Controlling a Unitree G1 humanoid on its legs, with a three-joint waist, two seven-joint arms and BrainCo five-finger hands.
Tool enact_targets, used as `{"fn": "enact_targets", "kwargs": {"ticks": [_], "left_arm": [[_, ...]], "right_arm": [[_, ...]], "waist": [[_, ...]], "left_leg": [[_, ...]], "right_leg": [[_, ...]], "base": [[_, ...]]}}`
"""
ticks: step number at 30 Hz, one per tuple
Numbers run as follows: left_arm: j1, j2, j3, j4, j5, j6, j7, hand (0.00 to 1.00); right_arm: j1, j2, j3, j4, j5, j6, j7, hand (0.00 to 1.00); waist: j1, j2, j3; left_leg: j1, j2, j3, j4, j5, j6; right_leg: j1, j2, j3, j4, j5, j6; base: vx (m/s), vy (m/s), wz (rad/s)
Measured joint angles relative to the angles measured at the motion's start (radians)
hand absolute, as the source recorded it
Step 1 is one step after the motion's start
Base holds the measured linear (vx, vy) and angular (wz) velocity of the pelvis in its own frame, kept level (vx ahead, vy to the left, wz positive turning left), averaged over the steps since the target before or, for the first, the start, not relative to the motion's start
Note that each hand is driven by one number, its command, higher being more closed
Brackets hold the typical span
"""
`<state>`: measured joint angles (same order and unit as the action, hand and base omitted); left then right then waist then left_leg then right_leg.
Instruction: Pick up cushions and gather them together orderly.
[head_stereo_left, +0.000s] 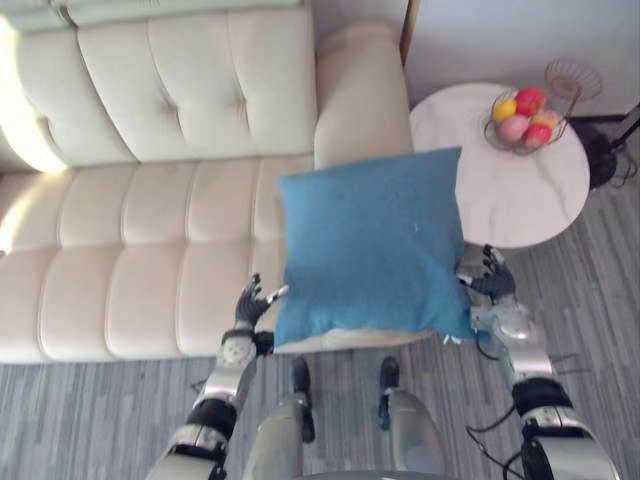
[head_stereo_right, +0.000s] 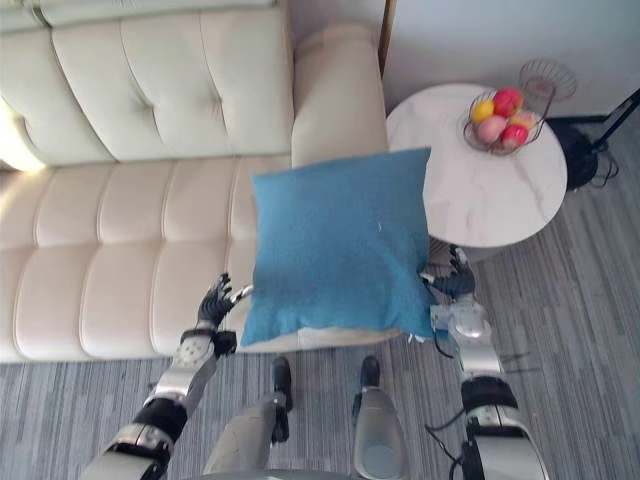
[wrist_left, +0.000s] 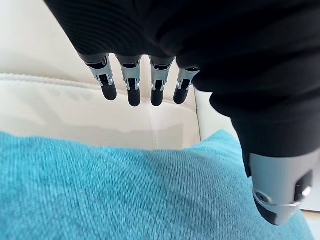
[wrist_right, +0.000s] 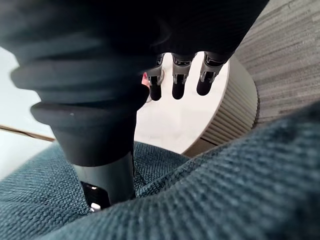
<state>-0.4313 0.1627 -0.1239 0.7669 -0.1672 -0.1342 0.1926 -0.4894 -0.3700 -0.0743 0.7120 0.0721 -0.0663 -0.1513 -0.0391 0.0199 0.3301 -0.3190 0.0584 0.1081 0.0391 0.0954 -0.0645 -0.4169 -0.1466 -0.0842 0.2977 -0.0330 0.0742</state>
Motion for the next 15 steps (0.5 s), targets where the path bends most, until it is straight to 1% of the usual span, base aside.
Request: {"fn": "enact_targets", "kwargs": {"ticks": [1,3,5,7,10,15], "left_arm": [[-0.099,0.0,-0.015,0.039,-0.011,0.0,0.007,1.0],[-0.16,0.002,-0.035,0.062,-0.027,0.0,0.01,1.0],[-0.239,0.008,-0.044,0.083,-0.057,0.0,0.033,1.0],[-0.263,0.021,-0.046,0.084,-0.075,0.0,0.034,1.0],[-0.293,0.045,-0.072,0.084,-0.111,-0.006,0.034,1.0],[-0.298,0.05,-0.083,0.028,-0.147,-0.016,0.045,1.0]], "right_arm": [[-0.082,-0.013,0.037,0.019,0.01,0.004,-0.003,1.0],[-0.124,-0.021,0.058,0.02,0.019,0.004,-0.003,1.0],[-0.194,-0.027,0.092,0.018,0.045,0.004,-0.008,1.0],[-0.218,-0.029,0.095,0.015,0.057,0.004,-0.014,1.0],[-0.229,-0.032,0.1,-0.004,0.086,-0.001,-0.02,1.0],[-0.213,-0.031,0.114,-0.103,0.088,-0.006,-0.02,1.0]], "waist": [[-0.004,0.001,0.027],[-0.005,0.003,0.032],[-0.007,0.003,0.055],[-0.006,0.003,0.067],[-0.004,0.003,0.068],[-0.005,0.003,0.068]], "left_leg": [[-0.017,-0.002,-0.001,-0.022,0.027,0.0],[-0.031,-0.003,-0.001,-0.036,0.046,0.001],[-0.042,-0.002,0.001,-0.044,0.062,0.001],[-0.045,0.0,0.003,-0.044,0.064,-0.002],[-0.059,0.001,0.007,-0.066,0.079,-0.003],[-0.056,0.002,0.02,-0.075,0.089,0.0]], "right_leg": [[-0.029,-0.001,0.001,0.006,0.012,-0.002],[-0.053,-0.006,0.001,0.013,0.018,-0.005],[-0.077,-0.006,0.004,0.029,0.021,-0.008],[-0.083,-0.005,0.007,0.034,0.022,-0.008],[-0.116,0.0,0.014,0.044,0.023,-0.01],[-0.127,0.004,0.03,0.051,0.022,-0.011]], "base": [[-0.18,-0.017,0.03],[-0.14,-0.036,0.02],[-0.08,-0.064,-0.02],[-0.04,-0.061,-0.04],[0.0,-0.068,-0.04],[0.04,-0.057,-0.07]]}}
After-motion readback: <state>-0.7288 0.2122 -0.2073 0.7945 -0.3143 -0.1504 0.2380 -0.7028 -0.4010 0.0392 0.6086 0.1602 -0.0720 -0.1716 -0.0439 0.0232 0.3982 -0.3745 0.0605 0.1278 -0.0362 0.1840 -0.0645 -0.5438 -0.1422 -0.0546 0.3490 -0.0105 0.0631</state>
